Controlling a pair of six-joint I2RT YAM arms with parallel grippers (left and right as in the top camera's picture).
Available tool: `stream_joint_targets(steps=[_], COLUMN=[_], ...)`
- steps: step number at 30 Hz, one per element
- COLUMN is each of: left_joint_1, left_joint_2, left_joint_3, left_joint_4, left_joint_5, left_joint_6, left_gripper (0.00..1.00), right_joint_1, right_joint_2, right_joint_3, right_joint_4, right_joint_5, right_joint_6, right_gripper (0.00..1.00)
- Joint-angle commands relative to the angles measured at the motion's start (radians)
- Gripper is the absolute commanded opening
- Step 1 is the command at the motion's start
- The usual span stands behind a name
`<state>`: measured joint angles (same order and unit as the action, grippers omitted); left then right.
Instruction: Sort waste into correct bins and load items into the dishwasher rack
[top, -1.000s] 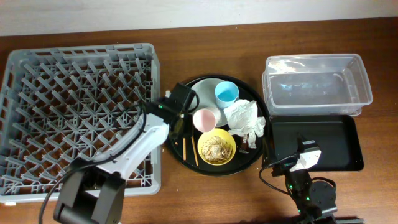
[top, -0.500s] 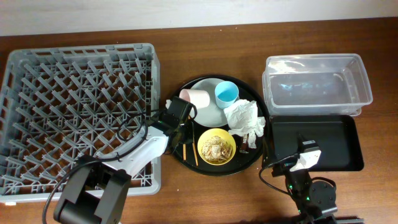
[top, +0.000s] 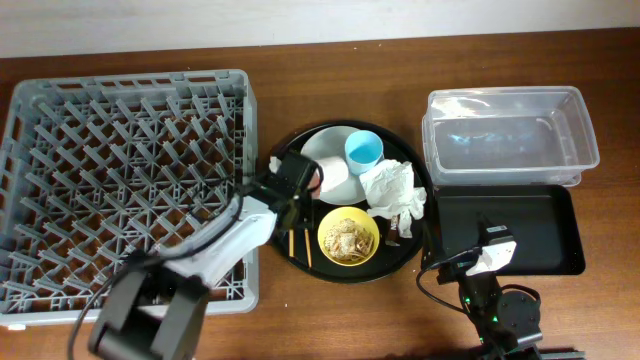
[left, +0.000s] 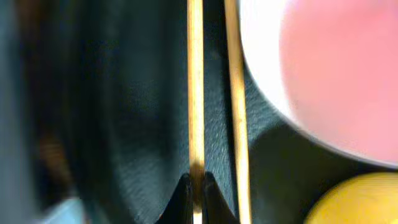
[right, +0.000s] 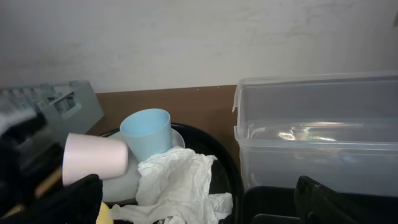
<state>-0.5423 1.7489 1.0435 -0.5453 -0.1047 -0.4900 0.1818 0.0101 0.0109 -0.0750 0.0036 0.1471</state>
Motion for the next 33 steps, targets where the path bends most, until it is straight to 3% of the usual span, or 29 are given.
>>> stream_joint_targets(steps=[1,7,12,19,21,22,23,28,31,33], left_joint_1=[0.006,0.078,0.138,0.205,0.218,0.221,0.222,0.222,0.222,0.218], left_joint_2=[-0.203,-0.370,-0.327,-0.170,-0.137,-0.125,-0.117,-0.117,-0.144,-0.194], left_joint_3=[0.163,0.224,0.156,0.136,0.136,0.136,0.136,0.147,0.211,0.246], left_joint_4=[-0.097,-0.253,-0.294,-0.287,-0.283,-0.283,-0.283,-0.283,-0.321,-0.330], left_joint_5=[-0.080,-0.209,-0.208,-0.206,-0.206,-0.206,-0.206,-0.206,-0.093,0.150], left_joint_6=[0.063,0.134,0.235,0.234,0.234,0.234,0.234,0.234,0.234,0.233], left_gripper=[0.01,0.01,0.01,0.02,0.13,0.30,0.36,0.38,0.38,0.38], right_joint_1=[-0.007,-0.007,-0.007,-0.007,-0.007,-0.007,-0.007,-0.007,-0.007,-0.007], right_joint_2=[-0.006,-0.006,-0.006,-0.006,-0.006,-0.006,-0.006,-0.006,-0.006,-0.006], right_joint_3=[-0.005,-0.005,-0.005,-0.005,-0.005,-0.005,-0.005,-0.005,-0.005,-0.005], right_joint_4=[-0.006,-0.006,-0.006,-0.006,-0.006,-0.006,-0.006,-0.006,-0.006,-0.006], right_joint_5=[0.012,0.012,0.012,0.012,0.012,0.012,0.012,0.012,0.012,0.012], right_joint_6=[0.000,0.000,0.000,0.000,0.000,0.000,0.000,0.000,0.000,0.000], right_gripper=[0.99,0.99,0.99,0.99,0.99,0.99,0.99,0.99,0.99,0.99])
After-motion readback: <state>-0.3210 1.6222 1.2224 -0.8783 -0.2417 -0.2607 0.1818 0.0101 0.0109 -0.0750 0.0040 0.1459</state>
